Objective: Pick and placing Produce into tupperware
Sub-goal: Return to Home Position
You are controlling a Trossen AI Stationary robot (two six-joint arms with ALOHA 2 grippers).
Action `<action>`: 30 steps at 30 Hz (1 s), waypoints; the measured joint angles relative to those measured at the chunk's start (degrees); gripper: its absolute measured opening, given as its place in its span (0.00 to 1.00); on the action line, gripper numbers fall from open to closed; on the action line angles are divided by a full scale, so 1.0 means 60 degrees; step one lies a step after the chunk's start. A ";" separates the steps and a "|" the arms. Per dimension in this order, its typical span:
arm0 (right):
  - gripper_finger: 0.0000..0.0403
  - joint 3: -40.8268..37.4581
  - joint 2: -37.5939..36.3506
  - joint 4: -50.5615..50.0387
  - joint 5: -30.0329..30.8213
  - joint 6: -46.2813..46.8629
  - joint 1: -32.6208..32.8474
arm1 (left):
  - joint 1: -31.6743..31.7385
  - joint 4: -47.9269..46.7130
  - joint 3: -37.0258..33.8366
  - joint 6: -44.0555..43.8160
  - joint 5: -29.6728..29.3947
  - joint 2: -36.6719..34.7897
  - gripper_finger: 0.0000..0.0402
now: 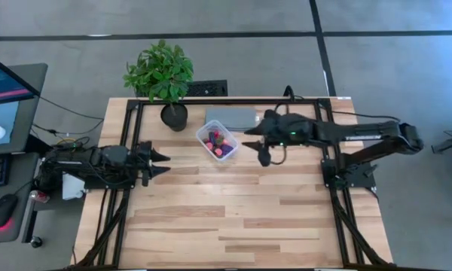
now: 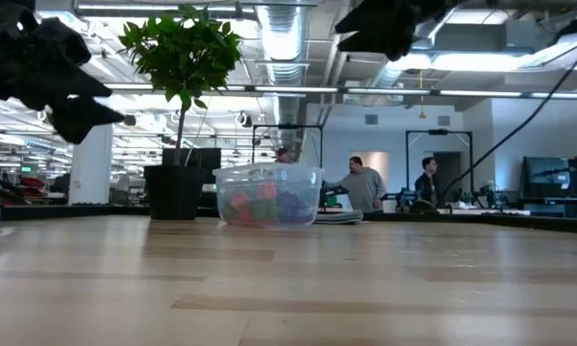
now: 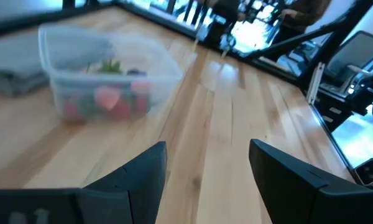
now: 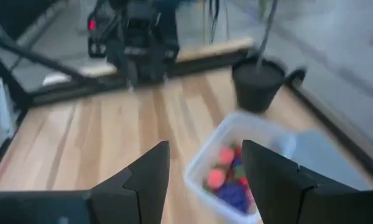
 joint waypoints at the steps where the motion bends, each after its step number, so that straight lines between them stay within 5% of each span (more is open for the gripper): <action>1: 0.56 -0.0398 -0.0270 0.0517 0.0065 -0.0127 0.0029 | 0.0000 0.0160 0.0000 0.0180 -0.0007 0.0000 0.55; 13: 0.56 -0.4724 -0.2877 0.5611 -0.0248 -0.0075 0.0212 | -0.0004 0.2079 0.0000 0.3076 -0.0150 0.0000 0.55; 30: 0.56 -0.7184 -0.3447 0.9083 -0.0302 0.0600 0.0541 | -0.0003 0.2756 0.0000 0.3959 -0.0429 0.0000 0.55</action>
